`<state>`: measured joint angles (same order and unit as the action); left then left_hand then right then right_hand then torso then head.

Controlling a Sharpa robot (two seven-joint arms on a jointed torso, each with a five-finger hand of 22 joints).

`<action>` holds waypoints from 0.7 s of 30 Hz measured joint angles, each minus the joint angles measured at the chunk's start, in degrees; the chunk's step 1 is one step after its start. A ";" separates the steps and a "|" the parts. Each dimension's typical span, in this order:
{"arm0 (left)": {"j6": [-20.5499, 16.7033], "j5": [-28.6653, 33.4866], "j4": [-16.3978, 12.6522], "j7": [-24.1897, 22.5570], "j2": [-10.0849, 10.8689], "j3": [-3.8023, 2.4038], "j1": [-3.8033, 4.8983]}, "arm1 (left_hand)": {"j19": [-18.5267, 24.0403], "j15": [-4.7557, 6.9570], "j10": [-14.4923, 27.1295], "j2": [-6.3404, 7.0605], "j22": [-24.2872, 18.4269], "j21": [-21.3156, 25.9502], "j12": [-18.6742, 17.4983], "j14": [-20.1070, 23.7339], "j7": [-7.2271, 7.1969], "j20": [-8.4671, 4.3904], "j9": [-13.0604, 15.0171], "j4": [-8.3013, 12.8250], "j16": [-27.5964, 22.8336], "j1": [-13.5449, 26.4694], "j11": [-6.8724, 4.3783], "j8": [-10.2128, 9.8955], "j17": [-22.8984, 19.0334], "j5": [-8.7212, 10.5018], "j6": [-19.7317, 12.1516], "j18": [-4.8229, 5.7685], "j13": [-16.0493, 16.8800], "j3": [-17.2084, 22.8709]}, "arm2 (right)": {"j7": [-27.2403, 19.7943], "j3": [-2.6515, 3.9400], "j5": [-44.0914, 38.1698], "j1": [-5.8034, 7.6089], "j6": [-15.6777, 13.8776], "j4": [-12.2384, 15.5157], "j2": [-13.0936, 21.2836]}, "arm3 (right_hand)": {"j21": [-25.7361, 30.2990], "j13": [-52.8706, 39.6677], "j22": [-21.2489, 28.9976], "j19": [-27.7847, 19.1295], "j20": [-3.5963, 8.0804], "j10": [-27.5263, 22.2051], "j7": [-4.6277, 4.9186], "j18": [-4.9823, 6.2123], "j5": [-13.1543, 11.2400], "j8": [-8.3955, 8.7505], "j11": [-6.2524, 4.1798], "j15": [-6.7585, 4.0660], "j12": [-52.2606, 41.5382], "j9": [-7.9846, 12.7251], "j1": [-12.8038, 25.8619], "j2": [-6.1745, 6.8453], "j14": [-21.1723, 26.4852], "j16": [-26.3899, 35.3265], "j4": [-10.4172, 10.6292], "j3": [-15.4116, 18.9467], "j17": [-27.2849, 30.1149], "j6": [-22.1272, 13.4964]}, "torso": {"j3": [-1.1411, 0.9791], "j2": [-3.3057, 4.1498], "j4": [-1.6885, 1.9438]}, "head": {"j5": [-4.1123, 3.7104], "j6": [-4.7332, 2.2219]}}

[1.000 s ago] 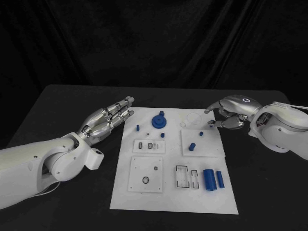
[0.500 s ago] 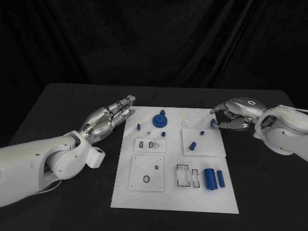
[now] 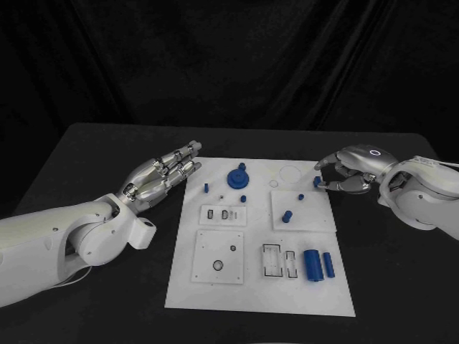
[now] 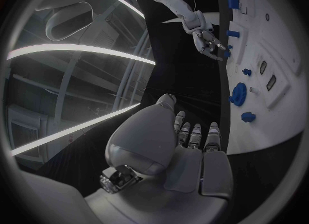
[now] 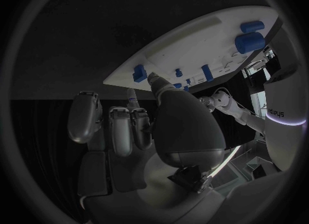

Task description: Assemble the parts on the task board

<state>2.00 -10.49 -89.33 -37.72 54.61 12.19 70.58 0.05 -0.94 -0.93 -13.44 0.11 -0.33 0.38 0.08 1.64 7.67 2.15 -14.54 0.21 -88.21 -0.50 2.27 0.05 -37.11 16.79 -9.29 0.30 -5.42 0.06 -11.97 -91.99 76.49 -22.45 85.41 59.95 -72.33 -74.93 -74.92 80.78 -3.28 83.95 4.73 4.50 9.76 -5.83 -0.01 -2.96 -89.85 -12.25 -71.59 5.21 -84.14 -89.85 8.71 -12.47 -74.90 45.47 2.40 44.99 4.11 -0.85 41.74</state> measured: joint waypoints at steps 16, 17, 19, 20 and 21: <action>0.29 0.00 -0.05 0.11 -0.03 0.00 0.00 | 0.00 0.00 0.01 0.00 0.00 0.00 0.00 0.00 0.00 0.00 0.00 0.16 0.00 0.00 -0.01 0.00 0.02 0.00 0.00 0.00 0.00 0.16 | 0.54 0.00 -0.04 -0.27 0.17 -1.40 -1.18 | 0.51 0.01 0.01 0.00 0.00 0.00 0.24 -0.01 -1.16 -2.11 0.00 0.00 0.00 -1.20 -0.80 0.20 0.00 0.00 1.17 1.17 0.00 3.31 | 0.02 0.01 -0.01 | 0.25 0.14; 0.31 0.00 -0.05 0.13 -0.02 0.00 0.00 | 0.00 0.00 0.01 0.00 0.00 0.00 0.00 0.00 0.00 0.00 0.00 0.16 0.00 0.00 -0.01 0.00 0.02 0.00 0.00 0.00 0.00 0.16 | 0.57 0.00 -0.04 -0.28 0.19 -1.45 -1.23 | 0.51 0.01 0.01 0.00 0.00 0.00 0.19 0.00 -1.16 -2.21 0.00 0.00 0.00 -1.30 -0.89 0.29 0.00 0.00 1.25 1.25 0.00 3.46 | 0.02 0.01 -0.01 | 0.25 0.14; 0.33 0.00 -0.05 0.14 -0.02 0.00 0.00 | 0.00 0.00 0.01 0.00 0.00 0.00 0.00 0.00 0.00 0.00 0.00 0.16 0.00 0.00 -0.01 0.00 0.03 0.00 0.00 0.00 0.00 0.16 | 0.63 0.00 -0.04 -0.30 0.24 -1.53 -1.30 | 0.51 0.01 0.01 0.00 0.00 0.00 0.19 0.00 -1.16 -2.21 0.00 0.00 0.00 -1.35 -1.06 0.46 0.00 0.00 1.25 1.25 0.00 3.46 | 0.02 0.01 -0.01 | 0.25 0.16; 0.34 0.00 -0.05 0.15 -0.02 0.00 0.00 | 0.00 0.00 0.01 0.00 0.00 0.00 0.00 0.00 0.00 0.00 0.00 0.16 0.00 0.00 -0.01 0.00 0.03 0.00 0.00 0.00 0.00 0.16 | 0.65 0.00 -0.05 -0.31 0.27 -1.60 -1.33 | 0.69 0.01 0.01 0.00 0.00 0.00 0.40 0.00 -1.37 -2.50 0.00 0.00 0.00 -1.42 -1.06 0.46 0.00 0.00 1.25 1.25 0.00 3.67 | 0.02 0.01 -0.01 | 0.25 0.17; 0.36 0.00 -0.05 0.16 -0.02 0.00 0.00 | 0.00 0.00 0.01 0.00 0.00 0.00 0.00 0.00 0.00 0.00 0.00 0.16 0.00 0.00 -0.01 0.00 0.03 0.00 0.00 0.00 0.00 0.16 | 0.69 0.00 -0.05 -0.33 0.30 -1.72 -1.38 | 0.76 0.01 0.01 0.00 0.00 0.00 0.40 0.00 -1.38 -2.50 0.00 0.00 0.00 -1.43 -1.06 0.46 0.00 0.00 1.34 1.34 0.00 3.66 | 0.02 0.01 -0.01 | 0.25 0.18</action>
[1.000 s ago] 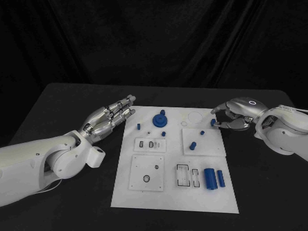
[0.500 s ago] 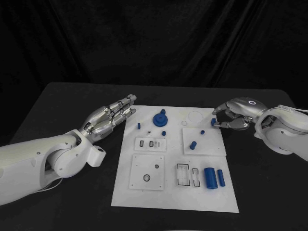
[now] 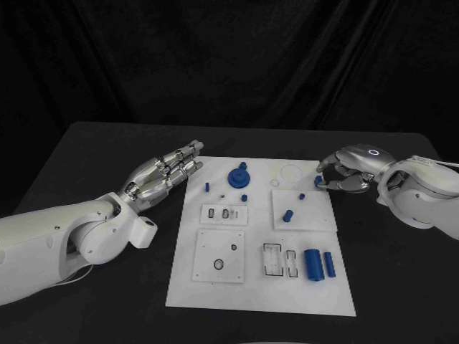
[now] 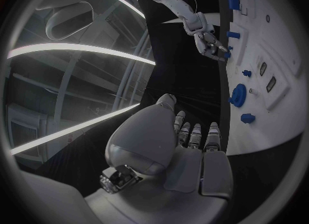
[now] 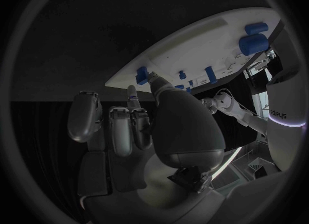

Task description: Assemble the parts on the task board

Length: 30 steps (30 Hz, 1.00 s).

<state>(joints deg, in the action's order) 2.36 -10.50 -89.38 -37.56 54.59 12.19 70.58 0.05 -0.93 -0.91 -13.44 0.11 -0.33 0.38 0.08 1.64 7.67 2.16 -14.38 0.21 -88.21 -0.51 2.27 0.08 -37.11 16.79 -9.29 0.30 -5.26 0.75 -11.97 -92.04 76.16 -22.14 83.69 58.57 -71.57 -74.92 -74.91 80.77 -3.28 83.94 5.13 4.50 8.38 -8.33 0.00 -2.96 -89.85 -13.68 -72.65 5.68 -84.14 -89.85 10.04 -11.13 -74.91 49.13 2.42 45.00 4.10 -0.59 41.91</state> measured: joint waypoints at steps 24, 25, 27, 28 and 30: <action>0.47 0.00 0.28 0.32 -0.19 0.00 -0.01 | 0.00 -0.45 0.23 0.00 0.00 0.00 0.00 -0.04 0.21 0.00 0.00 -0.17 0.00 0.00 0.20 0.00 -0.03 0.00 -0.21 0.00 0.00 0.16 | 0.14 0.00 -0.02 -0.78 0.46 -0.93 -1.10 | 0.57 0.01 0.01 0.00 0.00 0.00 -0.22 -0.01 1.75 -0.87 0.00 0.00 0.00 -0.67 -2.15 -0.11 0.00 0.00 -0.10 0.23 0.00 0.61 | 0.01 -0.01 0.00 | 0.08 0.38; 0.49 0.00 0.30 0.34 -0.19 0.00 -0.01 | 0.00 -0.44 0.22 0.00 0.00 0.00 0.00 -0.04 0.21 0.00 0.00 -0.17 0.00 0.00 0.20 0.00 -0.03 0.00 -0.21 0.00 0.00 0.16 | 0.14 0.00 -0.02 -0.80 0.47 -0.96 -1.14 | 0.57 0.01 0.01 0.00 0.00 0.00 -0.22 0.00 1.83 -0.87 0.00 0.00 0.00 -0.69 -2.15 -0.11 0.00 0.00 -0.10 0.23 0.00 0.61 | 0.01 -0.03 0.00 | 0.08 0.46; 0.52 0.00 0.30 0.37 -0.19 0.00 -0.01 | 0.00 -0.44 0.22 0.00 0.00 0.00 0.00 -0.03 0.21 0.00 0.00 -0.17 0.00 0.00 0.20 0.00 -0.03 0.00 -0.21 0.00 0.00 0.16 | 0.13 0.00 -0.02 -0.82 0.48 -0.99 -1.19 | 0.57 0.01 0.01 0.00 0.00 0.00 -0.22 0.00 2.08 -1.21 0.00 0.00 0.00 -0.75 -2.32 -0.28 0.00 0.00 -0.10 0.23 0.00 0.61 | 0.01 -0.05 0.00 | 0.09 0.57; 0.53 0.00 0.31 0.38 -0.19 0.00 -0.01 | 0.00 -0.44 0.22 0.00 0.00 0.00 0.00 -0.03 0.21 0.00 0.00 -0.17 0.00 0.00 0.20 0.00 -0.03 0.00 -0.21 0.00 0.00 0.16 | 0.12 0.00 -0.03 -0.82 0.49 -1.00 -1.20 | 0.57 0.01 0.00 0.00 0.00 0.00 -0.26 0.00 2.30 -1.25 0.00 0.00 0.00 -0.80 -2.41 -0.36 0.00 0.00 -0.10 0.23 0.00 0.65 | 0.01 -0.07 0.00 | 0.09 0.58; 0.54 0.00 0.31 0.40 -0.19 0.00 -0.01 | 0.00 -0.44 0.22 0.00 0.00 0.00 0.00 -0.03 0.21 0.00 0.00 -0.17 0.00 0.00 0.20 0.00 -0.03 0.00 -0.21 0.00 0.00 0.16 | 0.11 0.00 -0.03 -0.83 0.49 -1.05 -1.24 | 0.81 0.01 -0.02 -0.10 0.10 0.00 -0.73 -0.01 2.94 -1.72 0.00 -0.09 0.00 -1.01 -2.72 -0.67 0.10 0.00 -0.10 0.23 0.00 1.12 | 0.02 -0.08 0.00 | 0.09 0.58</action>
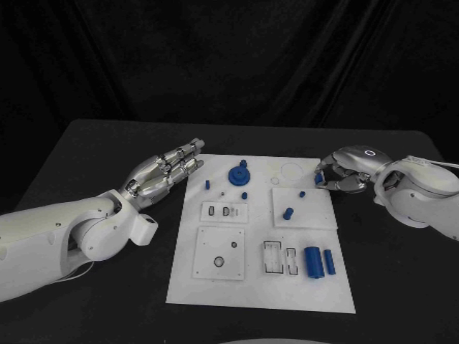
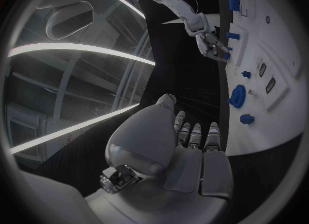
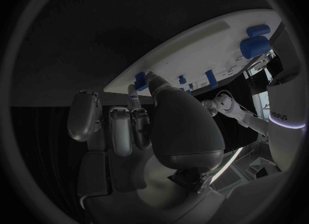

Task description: Assemble the parts on the task board

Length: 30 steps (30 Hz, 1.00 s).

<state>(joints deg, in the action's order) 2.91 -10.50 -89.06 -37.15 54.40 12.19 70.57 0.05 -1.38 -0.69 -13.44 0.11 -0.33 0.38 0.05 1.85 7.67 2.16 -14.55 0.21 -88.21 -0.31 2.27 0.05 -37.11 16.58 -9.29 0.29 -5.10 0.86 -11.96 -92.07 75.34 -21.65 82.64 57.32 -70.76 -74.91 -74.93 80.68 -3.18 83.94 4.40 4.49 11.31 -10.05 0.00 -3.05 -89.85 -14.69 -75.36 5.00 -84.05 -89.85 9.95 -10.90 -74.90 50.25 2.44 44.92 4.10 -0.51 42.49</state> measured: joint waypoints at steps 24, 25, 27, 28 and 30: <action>0.28 0.00 -0.06 0.40 0.29 0.00 0.00 | -0.21 0.02 -0.20 0.00 0.00 0.00 0.00 0.02 0.00 0.21 0.00 0.17 0.00 0.00 0.20 0.00 0.03 0.00 0.00 -0.01 0.00 0.16 | -0.66 -0.05 0.69 0.65 -2.38 3.05 0.04 | 0.43 0.01 0.00 0.09 0.73 -0.10 -0.44 -0.01 7.35 -5.01 -0.92 -0.85 0.00 -2.88 -3.92 -1.45 -0.01 0.00 -2.23 -0.96 0.00 5.58 | 0.01 -0.03 -0.05 | 0.54 0.35; 0.28 0.00 -0.08 0.40 0.29 0.00 0.00 | -0.21 0.02 -0.21 0.00 0.00 0.00 0.00 0.02 0.00 0.21 0.00 0.17 0.00 0.00 0.21 0.00 0.03 0.00 0.00 -0.01 0.00 0.16 | -0.73 -0.05 0.91 1.20 -2.57 4.16 0.01 | 0.43 0.01 0.00 0.09 0.73 -0.10 -0.34 -0.01 7.61 -5.01 -0.92 -0.84 0.00 -2.88 -3.96 -1.41 -0.01 0.00 -2.23 -0.95 0.00 5.68 | 0.01 -0.03 -0.05 | 0.55 0.42; 0.28 0.00 -0.08 0.42 0.30 0.00 0.00 | -0.21 0.02 -0.22 0.00 0.00 0.00 0.00 0.02 0.00 0.21 0.00 0.17 0.00 0.00 0.22 0.00 0.04 0.00 0.00 0.00 0.00 0.16 | -0.85 0.00 1.22 2.02 -2.78 5.78 -0.21 | 0.43 0.01 0.00 0.09 0.73 -0.10 -0.24 -0.01 7.78 -5.01 -0.92 -0.84 0.00 -2.88 -3.98 -1.39 0.00 0.00 -2.23 -0.95 0.00 5.77 | 0.01 -0.03 -0.06 | 0.55 0.53; 0.28 0.00 -0.08 0.42 0.30 0.00 0.00 | -0.21 0.02 -0.22 0.00 0.00 0.00 0.00 0.02 0.00 0.21 0.00 0.17 0.00 0.00 0.22 0.00 0.04 0.00 0.00 0.00 0.00 0.16 | -0.92 0.04 1.37 2.37 -2.85 6.57 -0.40 | 0.43 0.01 0.00 0.09 0.73 -0.10 -0.24 -0.01 7.98 -5.01 -0.92 -0.84 0.00 -2.88 -3.98 -1.39 -0.01 0.00 -2.23 -0.95 0.00 5.78 | 0.02 -0.03 -0.07 | 0.55 0.60; 0.28 0.00 -0.08 0.44 0.29 0.00 0.00 | -0.21 0.02 -0.22 0.00 0.00 0.00 0.00 0.02 0.00 0.21 0.00 0.17 0.00 0.00 0.22 0.00 0.04 0.00 0.00 0.00 0.00 0.16 | -1.12 0.08 1.68 3.00 -2.97 8.28 -1.03 | 0.43 0.01 0.00 0.09 0.73 -0.10 -0.24 -0.01 8.67 -5.01 -0.92 -0.84 0.00 -2.88 -3.98 -1.39 0.00 0.00 -2.23 -0.95 0.00 5.78 | 0.01 -0.03 -0.07 | 0.41 0.68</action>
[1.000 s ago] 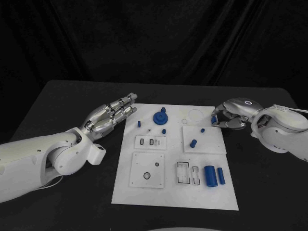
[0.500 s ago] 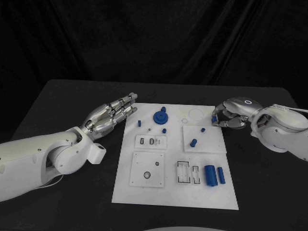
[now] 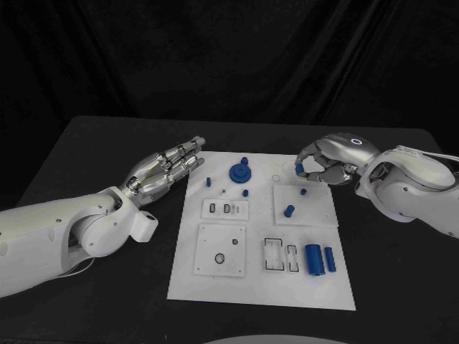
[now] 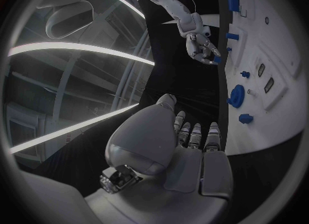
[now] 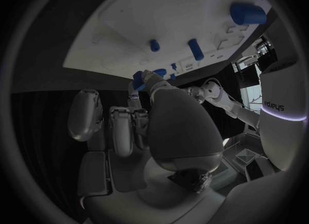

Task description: Assemble the parts on the task board

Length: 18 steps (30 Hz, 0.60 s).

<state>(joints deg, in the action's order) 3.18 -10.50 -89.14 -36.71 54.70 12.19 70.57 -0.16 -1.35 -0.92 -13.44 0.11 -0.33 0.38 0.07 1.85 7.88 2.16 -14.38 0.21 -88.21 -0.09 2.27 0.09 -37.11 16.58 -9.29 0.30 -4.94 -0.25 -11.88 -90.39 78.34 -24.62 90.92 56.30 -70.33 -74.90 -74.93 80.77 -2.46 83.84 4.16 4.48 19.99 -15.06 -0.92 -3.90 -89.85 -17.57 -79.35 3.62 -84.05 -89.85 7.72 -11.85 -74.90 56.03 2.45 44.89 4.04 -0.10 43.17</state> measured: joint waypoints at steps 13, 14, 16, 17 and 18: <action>0.04 0.00 0.05 0.08 -0.51 0.01 0.00 | 0.00 0.00 0.00 0.00 0.00 0.00 0.00 0.00 0.00 0.00 0.00 0.00 0.00 0.00 0.00 0.00 -0.02 0.00 0.00 0.00 0.00 0.00 | -2.22 -0.01 0.91 -0.68 1.75 0.36 -10.76 | 0.46 -0.04 0.01 0.00 0.00 0.14 0.05 0.00 2.78 0.00 0.14 0.00 0.00 0.00 -0.19 0.23 0.00 0.00 -0.23 -0.07 0.00 -0.06 | 0.01 0.00 0.03 | -0.51 0.06; 0.05 0.00 0.05 0.08 -0.51 0.01 0.00 | 0.00 0.00 0.00 0.00 0.00 0.00 0.00 0.00 0.00 0.00 0.00 0.00 0.00 0.00 0.00 0.00 -0.03 0.00 0.00 0.00 0.00 0.00 | -2.30 -0.01 0.90 -0.92 1.99 0.06 -11.29 | 0.46 -0.05 0.01 0.00 0.00 0.20 0.05 0.00 2.78 0.00 0.21 0.00 0.00 0.00 -0.18 0.23 0.00 0.00 -0.24 -0.07 0.00 -0.07 | 0.01 -0.01 0.03 | -0.39 0.04; 0.05 0.00 0.04 0.10 -0.50 0.01 0.00 | 0.00 0.00 0.00 0.00 0.00 0.00 0.00 0.00 0.00 0.00 0.00 0.00 0.00 0.00 0.00 0.00 -0.04 0.00 0.00 0.00 0.00 0.00 | -2.38 -0.04 0.82 -1.40 2.48 -0.59 -12.21 | 0.91 -0.04 0.01 0.00 0.00 0.20 0.11 0.00 2.79 0.00 0.21 0.00 0.00 0.00 -0.15 0.25 0.00 0.00 -0.24 -0.07 0.00 -0.12 | 0.01 -0.02 0.01 | -0.27 0.01; 0.06 -0.01 0.04 0.11 -0.49 0.01 0.00 | 0.00 0.00 0.00 0.00 0.00 0.00 0.00 0.00 0.00 0.00 0.00 0.00 0.00 0.00 0.00 0.00 -0.04 0.00 0.00 0.00 0.00 0.00 | -2.40 -0.05 0.79 -1.53 2.64 -0.76 -12.43 | 0.91 -0.04 0.01 0.00 0.00 0.20 0.14 0.00 2.88 0.00 0.21 0.00 0.00 0.00 0.00 0.39 0.00 0.00 -0.24 -0.07 0.00 -0.16 | 0.01 -0.02 0.00 | -0.25 0.01; 0.06 -0.01 0.04 0.11 -0.48 0.01 0.00 | 0.00 0.00 0.00 0.00 0.00 0.00 0.00 0.00 0.00 0.00 0.00 0.00 0.00 0.00 0.00 0.00 -0.04 0.00 0.00 0.00 0.00 0.00 | -2.41 -0.06 0.75 -1.72 2.86 -1.03 -12.76 | 0.95 -0.04 0.01 0.00 0.00 0.20 0.15 0.00 3.08 0.00 0.21 0.00 0.00 0.00 0.07 0.46 0.00 0.00 -0.24 -0.07 0.00 -0.17 | 0.01 -0.03 -0.01 | -0.20 0.01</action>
<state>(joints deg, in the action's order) 3.24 -10.51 -89.10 -36.60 54.22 12.20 70.56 -0.16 -1.35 -0.92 -13.44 0.11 -0.33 0.38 0.07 1.85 7.88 2.16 -14.38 0.21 -88.21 -0.09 2.27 0.05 -37.11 16.58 -9.30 0.30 -4.94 -2.67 -11.94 -89.63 76.62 -21.75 89.89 43.54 -69.38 -74.94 -74.92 80.77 -2.46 84.04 4.31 4.48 23.06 -15.06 -0.72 -3.90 -89.85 -17.56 -79.28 4.07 -84.05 -89.85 7.48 -11.91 -74.90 55.86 2.46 44.86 4.03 -0.30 43.18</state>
